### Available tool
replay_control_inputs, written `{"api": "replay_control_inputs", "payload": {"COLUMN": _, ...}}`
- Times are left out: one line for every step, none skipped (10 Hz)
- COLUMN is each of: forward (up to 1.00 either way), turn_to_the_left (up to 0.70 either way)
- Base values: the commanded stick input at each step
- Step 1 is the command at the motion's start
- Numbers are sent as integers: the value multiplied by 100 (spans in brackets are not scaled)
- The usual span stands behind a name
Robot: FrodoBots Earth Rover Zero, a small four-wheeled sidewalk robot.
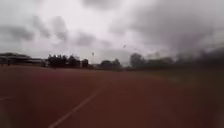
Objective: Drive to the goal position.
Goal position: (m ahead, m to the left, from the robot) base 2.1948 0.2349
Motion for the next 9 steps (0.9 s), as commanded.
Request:
{"api": "replay_control_inputs", "payload": {"forward": 85, "turn_to_the_left": 0}}
{"api": "replay_control_inputs", "payload": {"forward": 85, "turn_to_the_left": 0}}
{"api": "replay_control_inputs", "payload": {"forward": 85, "turn_to_the_left": 0}}
{"api": "replay_control_inputs", "payload": {"forward": 85, "turn_to_the_left": 0}}
{"api": "replay_control_inputs", "payload": {"forward": 85, "turn_to_the_left": 0}}
{"api": "replay_control_inputs", "payload": {"forward": 85, "turn_to_the_left": 0}}
{"api": "replay_control_inputs", "payload": {"forward": 85, "turn_to_the_left": 0}}
{"api": "replay_control_inputs", "payload": {"forward": 85, "turn_to_the_left": 0}}
{"api": "replay_control_inputs", "payload": {"forward": 85, "turn_to_the_left": 0}}
